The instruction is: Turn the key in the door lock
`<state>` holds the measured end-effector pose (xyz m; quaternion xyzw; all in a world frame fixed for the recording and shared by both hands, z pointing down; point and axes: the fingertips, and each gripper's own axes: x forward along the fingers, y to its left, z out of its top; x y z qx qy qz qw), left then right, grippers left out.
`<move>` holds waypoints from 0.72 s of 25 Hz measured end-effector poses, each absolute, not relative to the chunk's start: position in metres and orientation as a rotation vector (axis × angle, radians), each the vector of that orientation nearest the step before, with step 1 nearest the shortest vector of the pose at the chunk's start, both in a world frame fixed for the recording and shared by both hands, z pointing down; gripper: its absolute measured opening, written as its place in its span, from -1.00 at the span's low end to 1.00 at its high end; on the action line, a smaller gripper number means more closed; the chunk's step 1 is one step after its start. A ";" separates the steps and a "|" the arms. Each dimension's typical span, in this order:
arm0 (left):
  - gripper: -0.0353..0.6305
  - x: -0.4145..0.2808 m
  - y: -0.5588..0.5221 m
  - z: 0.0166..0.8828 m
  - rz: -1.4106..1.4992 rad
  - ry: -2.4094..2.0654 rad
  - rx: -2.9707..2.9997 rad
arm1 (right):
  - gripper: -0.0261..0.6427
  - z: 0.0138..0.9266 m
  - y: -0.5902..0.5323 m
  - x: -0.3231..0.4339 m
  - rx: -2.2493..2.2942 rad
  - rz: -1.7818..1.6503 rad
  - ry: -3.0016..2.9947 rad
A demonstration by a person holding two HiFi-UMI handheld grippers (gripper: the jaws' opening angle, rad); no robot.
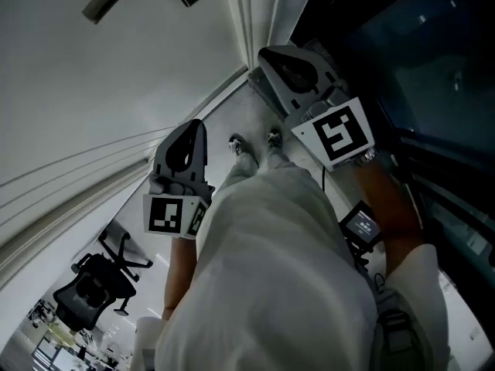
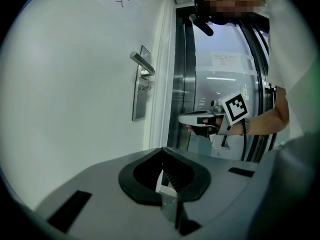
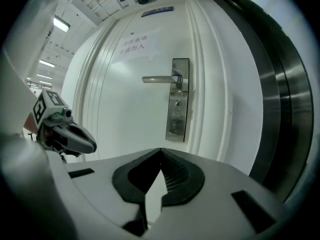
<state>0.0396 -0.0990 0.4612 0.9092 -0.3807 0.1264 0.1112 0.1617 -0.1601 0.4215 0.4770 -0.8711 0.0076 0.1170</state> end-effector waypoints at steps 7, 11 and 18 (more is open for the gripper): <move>-0.88 0.065 -0.095 0.469 0.364 -1.027 2.712 | -0.91 0.418 -0.136 0.178 1.442 0.120 -2.635; -0.88 0.068 -0.088 0.474 0.389 -0.999 2.694 | -0.91 0.428 -0.119 0.178 1.526 0.194 -2.619; -0.88 0.077 -0.085 0.466 0.354 -0.968 2.736 | -0.91 0.442 -0.095 0.157 1.649 0.281 -2.601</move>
